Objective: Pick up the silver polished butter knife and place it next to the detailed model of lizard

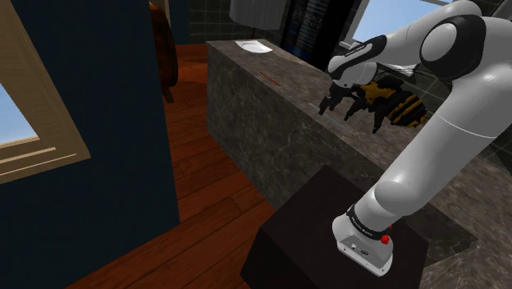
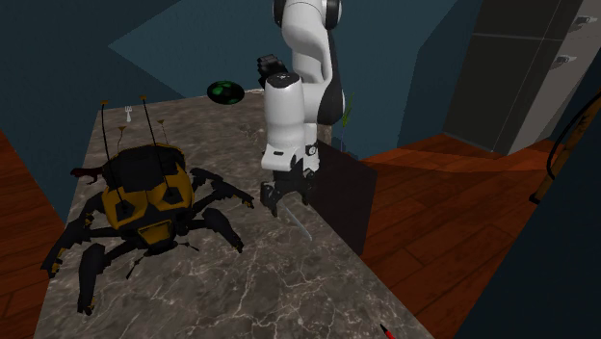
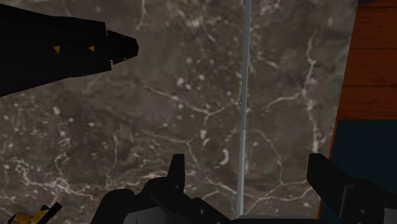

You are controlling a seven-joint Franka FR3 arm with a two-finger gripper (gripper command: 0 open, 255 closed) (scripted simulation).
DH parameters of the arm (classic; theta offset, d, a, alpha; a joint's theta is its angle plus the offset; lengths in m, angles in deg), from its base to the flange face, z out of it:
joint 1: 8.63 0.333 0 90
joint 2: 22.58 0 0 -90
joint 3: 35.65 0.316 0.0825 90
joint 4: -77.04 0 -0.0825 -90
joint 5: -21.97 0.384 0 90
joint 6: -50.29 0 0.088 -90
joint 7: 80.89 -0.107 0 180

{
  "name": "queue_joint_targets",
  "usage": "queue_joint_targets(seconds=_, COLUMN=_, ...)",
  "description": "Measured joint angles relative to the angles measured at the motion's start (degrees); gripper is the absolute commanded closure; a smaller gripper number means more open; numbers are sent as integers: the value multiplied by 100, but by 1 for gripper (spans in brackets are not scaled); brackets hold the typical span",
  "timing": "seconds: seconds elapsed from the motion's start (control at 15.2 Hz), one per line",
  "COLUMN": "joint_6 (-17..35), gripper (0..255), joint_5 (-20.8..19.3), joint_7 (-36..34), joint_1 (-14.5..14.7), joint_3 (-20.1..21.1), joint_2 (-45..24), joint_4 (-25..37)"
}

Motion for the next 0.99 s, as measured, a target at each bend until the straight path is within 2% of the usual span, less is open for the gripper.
queue_joint_targets(seconds=0.26, joint_6=6, gripper=0, joint_5=6, joint_7=4, joint_1=-1, joint_3=0, joint_2=-6, joint_4=-1)
queue_joint_targets(seconds=0.33, joint_6=6, gripper=255, joint_5=6, joint_7=4, joint_1=-1, joint_3=0, joint_2=-6, joint_4=-1)
queue_joint_targets(seconds=0.99, joint_6=7, gripper=255, joint_5=6, joint_7=5, joint_1=-1, joint_3=0, joint_2=-6, joint_4=0)
